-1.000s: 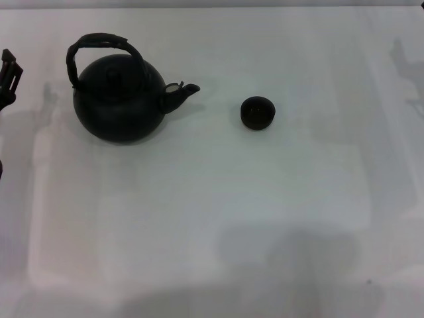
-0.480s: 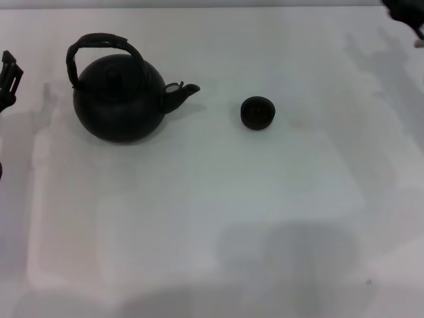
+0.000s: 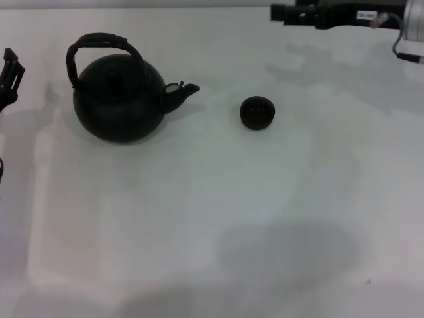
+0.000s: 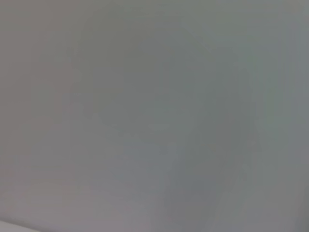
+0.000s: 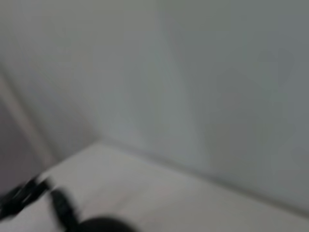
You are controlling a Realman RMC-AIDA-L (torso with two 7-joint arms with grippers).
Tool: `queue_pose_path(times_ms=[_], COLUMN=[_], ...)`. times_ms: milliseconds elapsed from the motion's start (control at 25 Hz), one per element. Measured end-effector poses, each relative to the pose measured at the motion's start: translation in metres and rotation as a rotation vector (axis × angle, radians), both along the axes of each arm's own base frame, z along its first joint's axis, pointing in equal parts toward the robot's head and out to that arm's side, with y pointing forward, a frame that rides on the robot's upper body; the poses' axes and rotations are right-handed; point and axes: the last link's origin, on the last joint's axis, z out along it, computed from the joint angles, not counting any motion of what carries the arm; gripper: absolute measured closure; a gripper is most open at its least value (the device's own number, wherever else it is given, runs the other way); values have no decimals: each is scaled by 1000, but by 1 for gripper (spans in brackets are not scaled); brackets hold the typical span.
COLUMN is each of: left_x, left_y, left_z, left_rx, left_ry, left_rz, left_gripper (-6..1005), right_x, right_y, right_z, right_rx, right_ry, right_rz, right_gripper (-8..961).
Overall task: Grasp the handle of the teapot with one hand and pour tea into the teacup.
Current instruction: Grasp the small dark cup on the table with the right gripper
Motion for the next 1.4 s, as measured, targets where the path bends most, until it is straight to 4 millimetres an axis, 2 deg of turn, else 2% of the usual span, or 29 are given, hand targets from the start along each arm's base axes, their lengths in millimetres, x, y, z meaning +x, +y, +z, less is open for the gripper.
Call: queue_pose_path(times_ms=[160,320,560,1000,1400], left_x=[0,0,0,1,0], left_y=[1,1,1,1,1], left_z=[0,0,1,1,1], left_rx=[2,3,5,5,6], left_ry=[0,-2,-1,-1,1], left_rz=[-1,0,2,-2,-1], left_gripper=[108,108,109,109,109], right_x=[-29,-54,-89,-98,-100], right_y=[7,8,-1,-5,-9], right_z=[-6,-20,-50,-83,-100], right_rx=[-145,-247,-340,-340,-319], right_ry=[-128,-309,-530,-713,-793], right_rz=[77,150,256,324,397], right_gripper=[90,91,92,94,96])
